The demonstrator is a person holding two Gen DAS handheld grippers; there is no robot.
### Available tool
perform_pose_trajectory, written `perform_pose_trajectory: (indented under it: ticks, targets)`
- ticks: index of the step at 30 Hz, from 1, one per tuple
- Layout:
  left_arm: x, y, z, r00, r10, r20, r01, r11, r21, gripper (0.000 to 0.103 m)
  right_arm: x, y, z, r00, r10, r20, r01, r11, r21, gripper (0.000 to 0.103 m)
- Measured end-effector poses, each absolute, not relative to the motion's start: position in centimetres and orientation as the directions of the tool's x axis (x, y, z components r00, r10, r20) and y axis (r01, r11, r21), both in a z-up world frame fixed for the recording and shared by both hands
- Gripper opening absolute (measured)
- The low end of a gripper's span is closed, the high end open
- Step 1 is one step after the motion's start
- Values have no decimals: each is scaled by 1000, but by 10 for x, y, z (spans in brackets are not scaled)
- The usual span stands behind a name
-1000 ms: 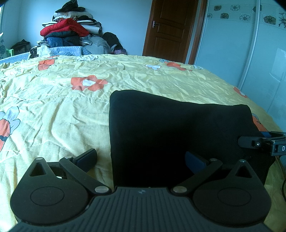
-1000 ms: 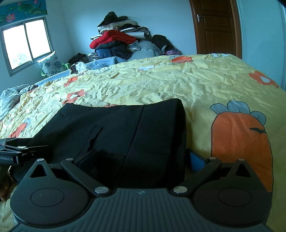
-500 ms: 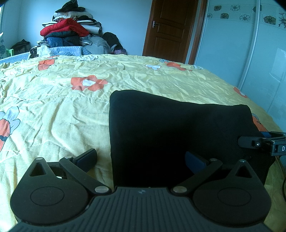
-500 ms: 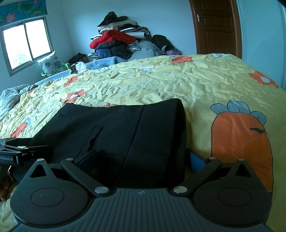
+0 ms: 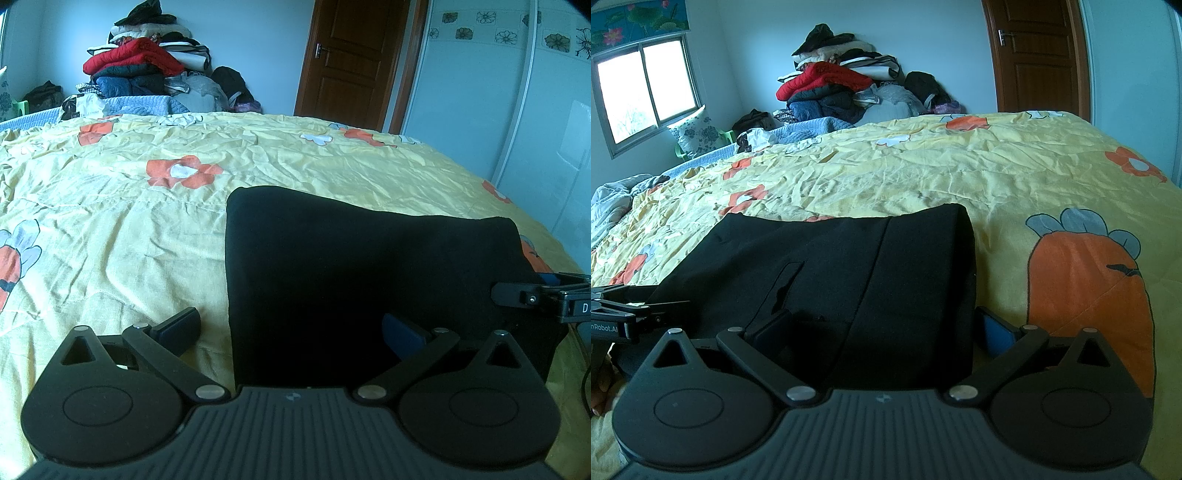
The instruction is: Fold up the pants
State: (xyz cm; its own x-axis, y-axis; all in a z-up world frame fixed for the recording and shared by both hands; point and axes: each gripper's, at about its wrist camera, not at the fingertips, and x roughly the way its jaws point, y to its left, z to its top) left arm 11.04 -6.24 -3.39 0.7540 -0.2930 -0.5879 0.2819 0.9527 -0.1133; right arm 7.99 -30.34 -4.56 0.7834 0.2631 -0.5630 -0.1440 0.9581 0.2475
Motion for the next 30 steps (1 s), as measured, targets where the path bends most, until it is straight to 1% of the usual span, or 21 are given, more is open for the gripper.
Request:
perform_pose_trajectory:
  ticks: [30]
  targets:
    - [111,-62,-34,754,-293,-588,282,953,-113,103,80,-303,-45,783,261,-565,-144,959,244,103]
